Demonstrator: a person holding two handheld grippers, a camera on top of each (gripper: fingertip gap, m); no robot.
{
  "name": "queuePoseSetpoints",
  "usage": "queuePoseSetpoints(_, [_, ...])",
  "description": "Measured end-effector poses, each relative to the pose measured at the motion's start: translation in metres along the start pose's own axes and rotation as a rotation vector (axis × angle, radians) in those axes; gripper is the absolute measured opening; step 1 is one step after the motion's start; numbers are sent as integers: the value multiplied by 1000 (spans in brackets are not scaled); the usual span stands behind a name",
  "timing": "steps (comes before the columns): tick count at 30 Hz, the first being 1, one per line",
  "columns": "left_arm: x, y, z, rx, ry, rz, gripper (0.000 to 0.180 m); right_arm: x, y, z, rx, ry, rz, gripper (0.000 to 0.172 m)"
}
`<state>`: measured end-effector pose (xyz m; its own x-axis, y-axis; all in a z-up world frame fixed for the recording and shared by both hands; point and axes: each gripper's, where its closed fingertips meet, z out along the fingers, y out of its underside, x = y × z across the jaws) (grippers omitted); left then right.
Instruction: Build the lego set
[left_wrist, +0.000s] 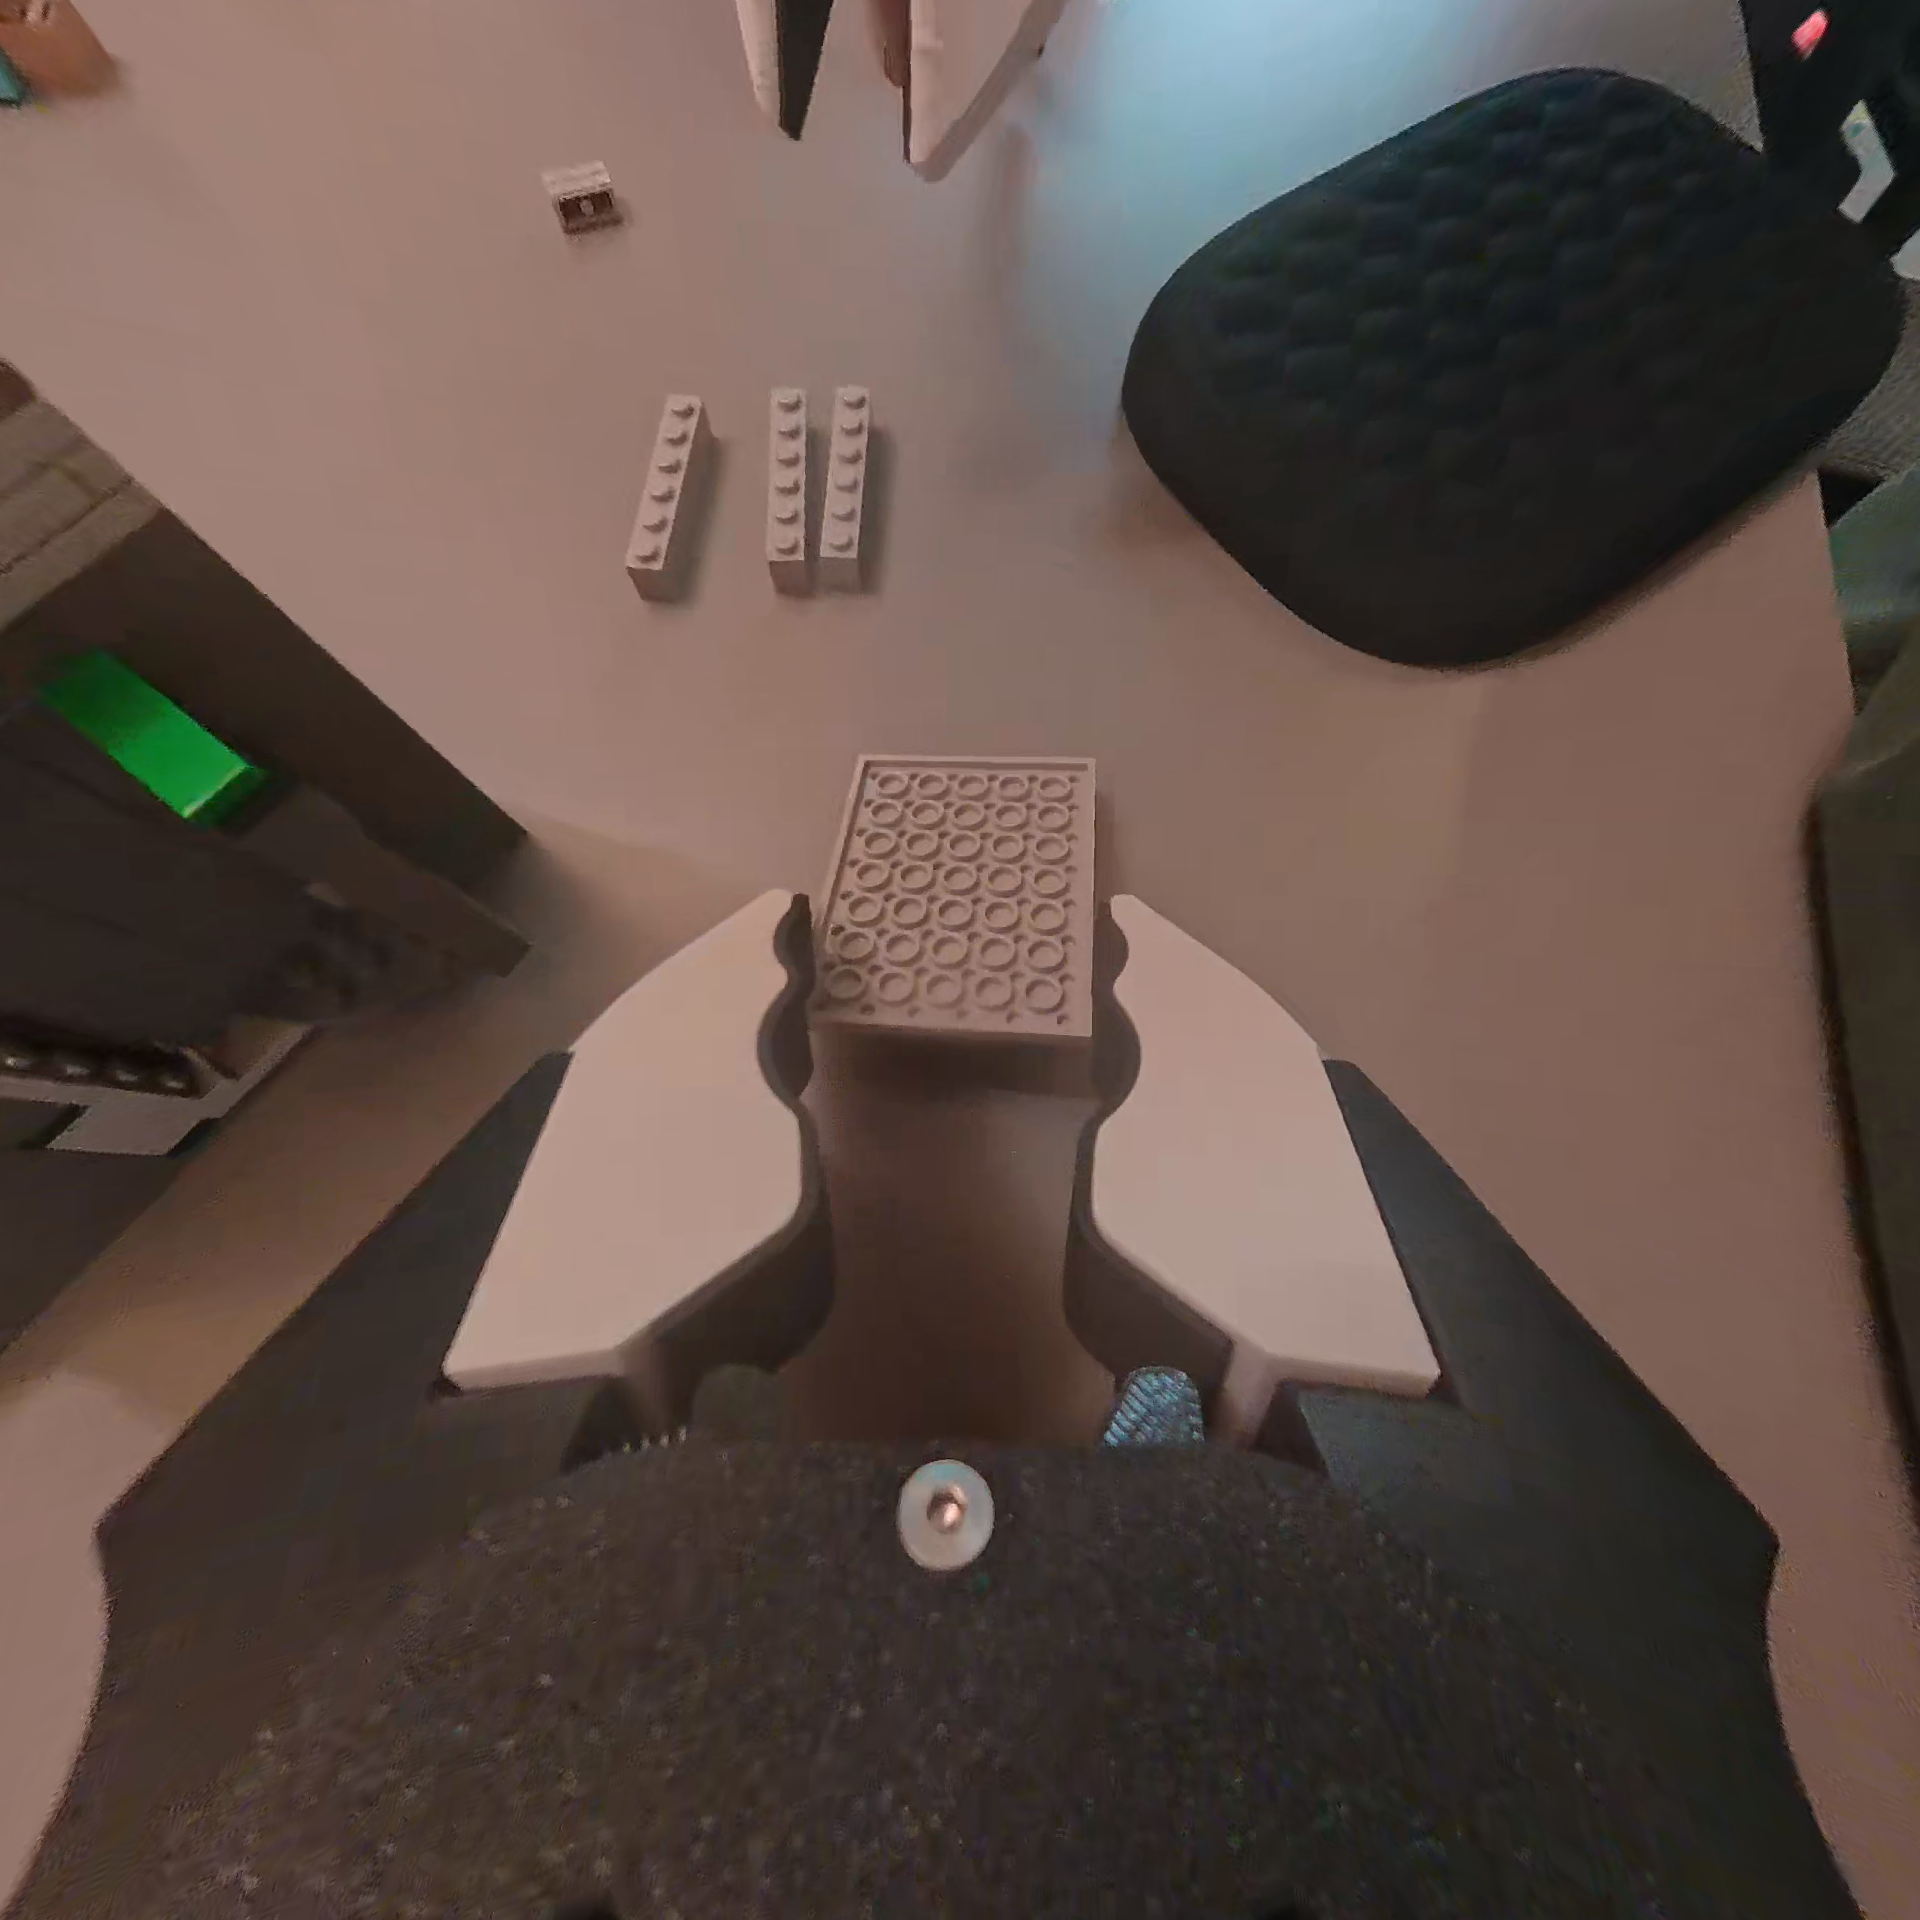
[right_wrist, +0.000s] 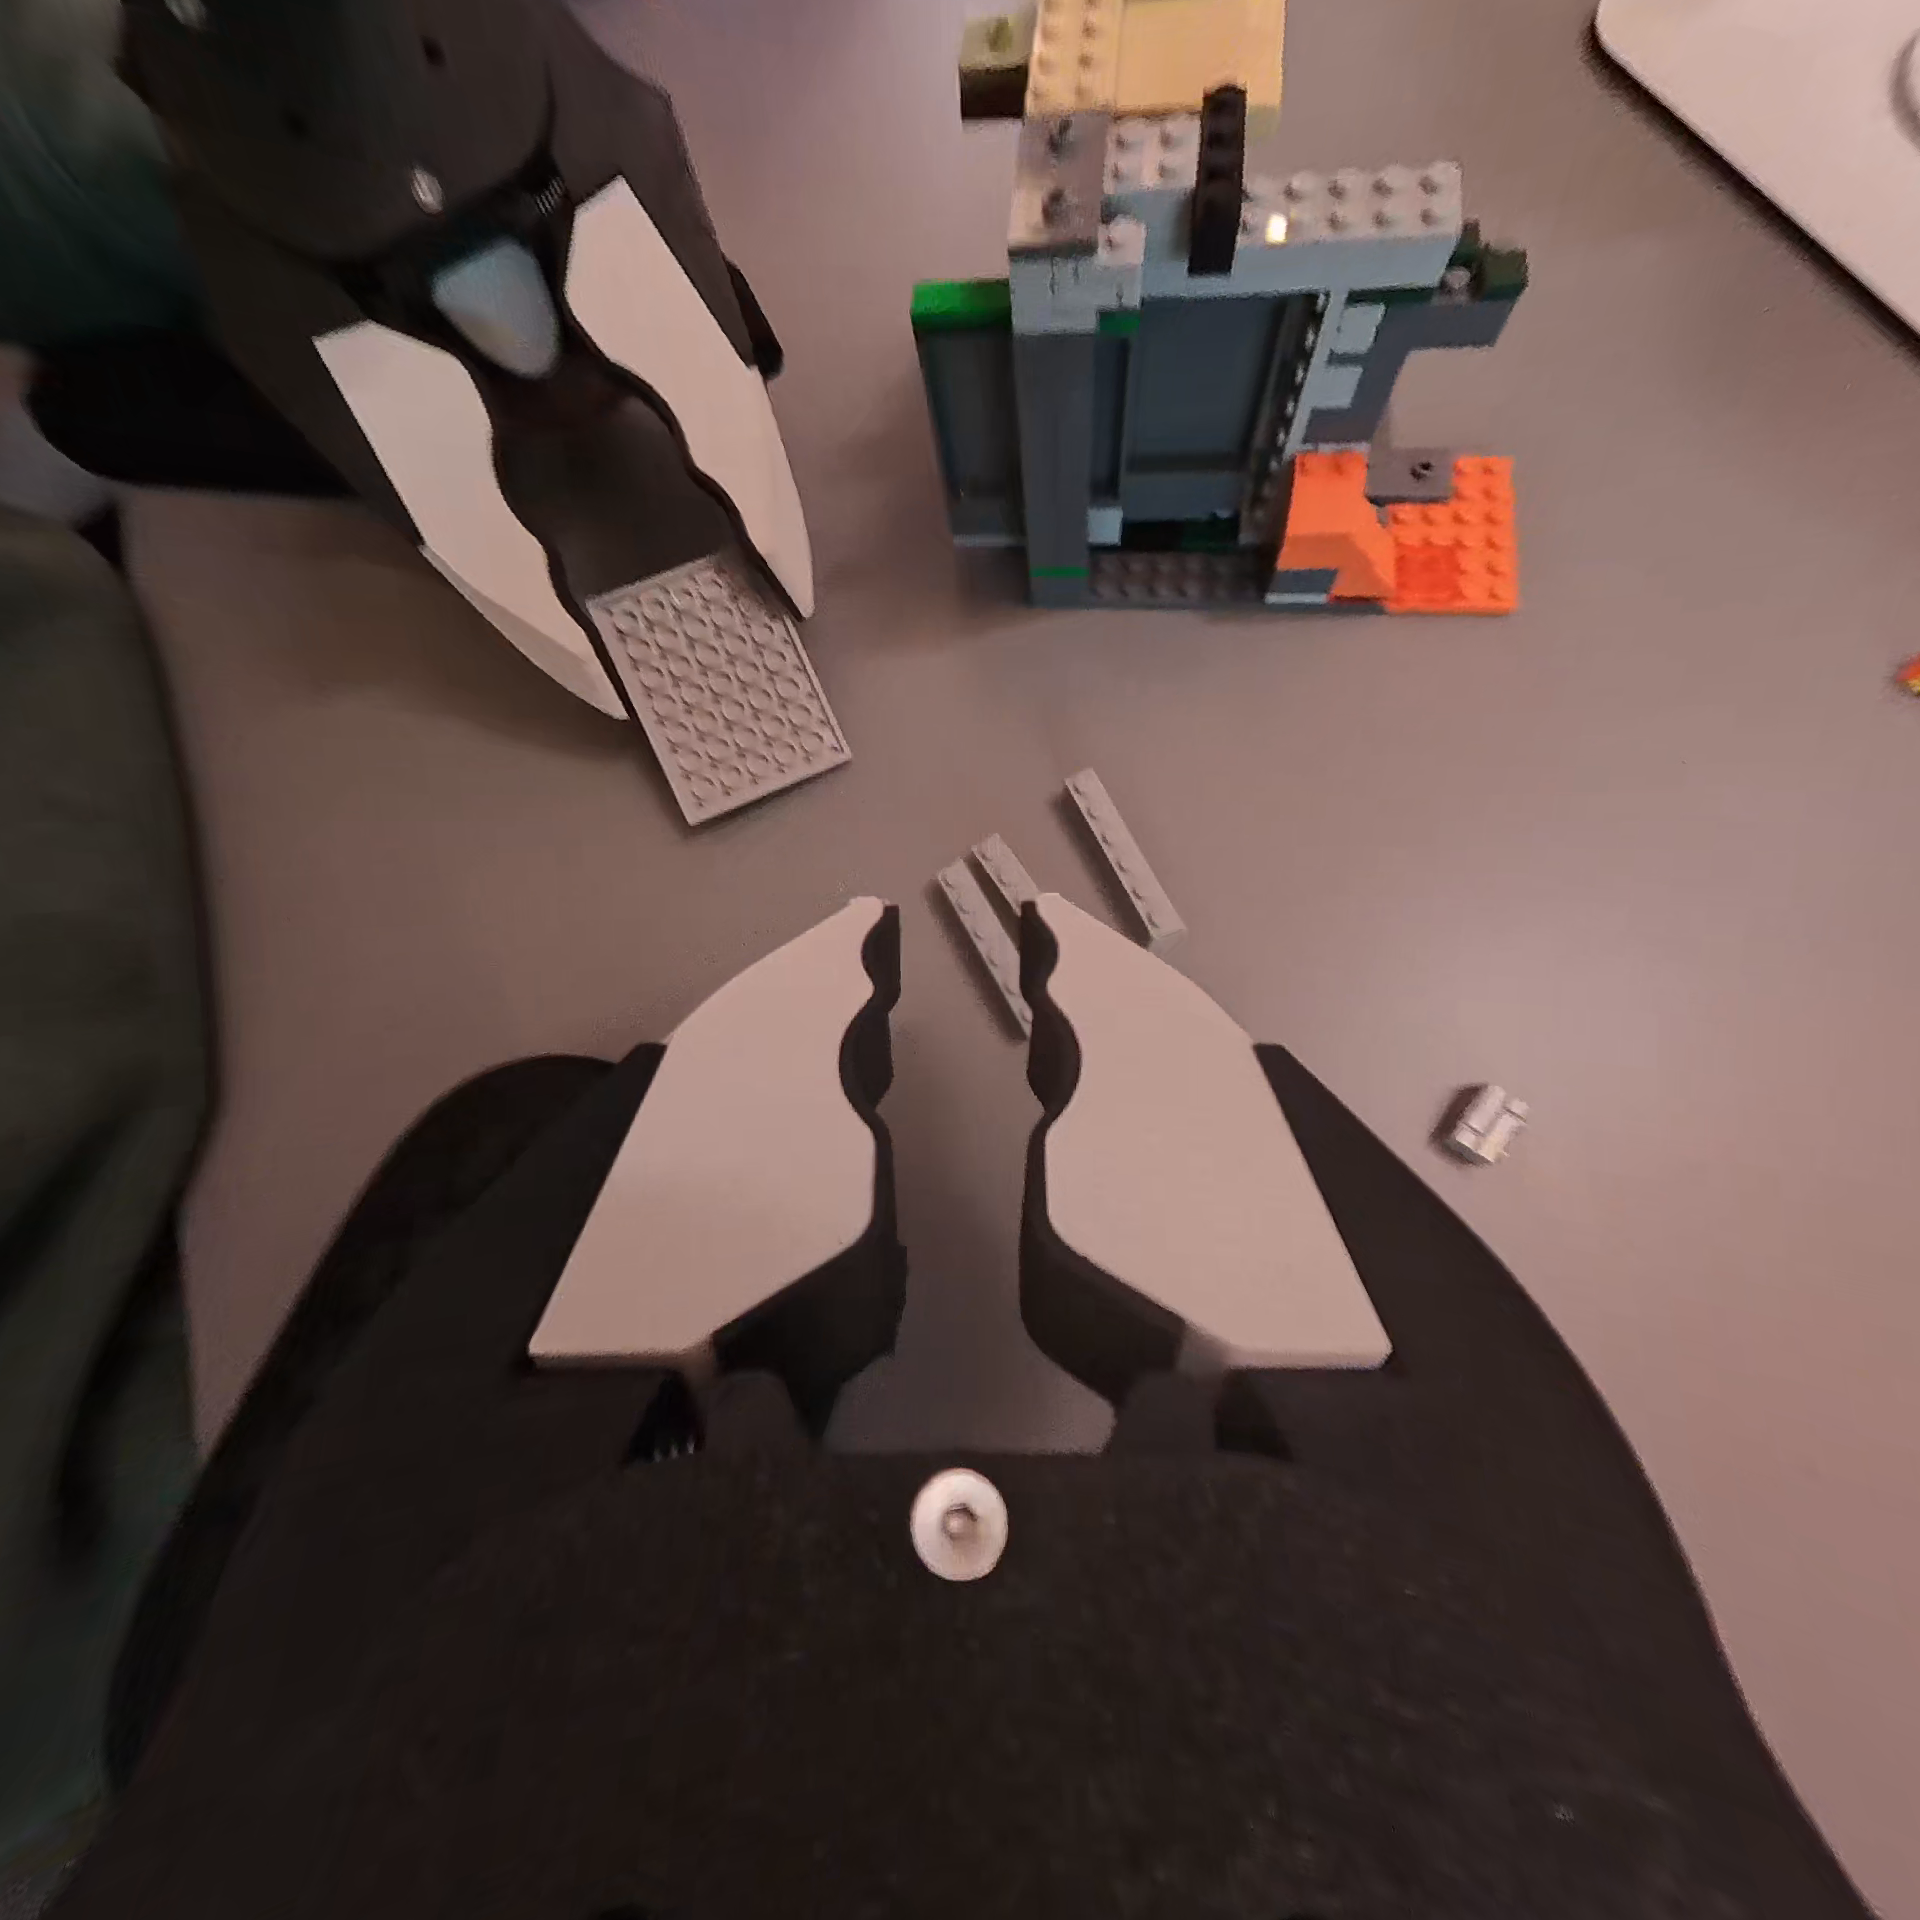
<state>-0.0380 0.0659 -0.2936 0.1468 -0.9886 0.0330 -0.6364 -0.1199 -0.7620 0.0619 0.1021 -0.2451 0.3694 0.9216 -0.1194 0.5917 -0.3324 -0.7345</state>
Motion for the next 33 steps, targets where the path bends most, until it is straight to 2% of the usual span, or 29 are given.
queuePoseSetpoints(3, [-1, 2, 6, -13, -6, 7, 51, 7, 10, 4, -44, 44, -46, 21])
queuePoseSetpoints(13, [-4, 9, 9, -47, -19, 30, 52, 3, 11, 19, -34, 6, -46, 20])
queuePoseSetpoints(18, [0, 7, 9, -31, -4, 25, 61, 4, 11, 19, -39, 14, -56, 20])
queuePoseSetpoints(23, [-2, 1, 3, 13, -19, 19, 61, 9, 11, 17, -39, 34, -59, 19])
queuePoseSetpoints(29, [-8, -16, -11, 156, -57, -19, 46, 35, 10, 13, -91, 112, -150, 19])
queuePoseSetpoints(33, [-17, -27, -24, 247, -136, -12, 34, 50, 8, 18, -154, 119, -251, 16])
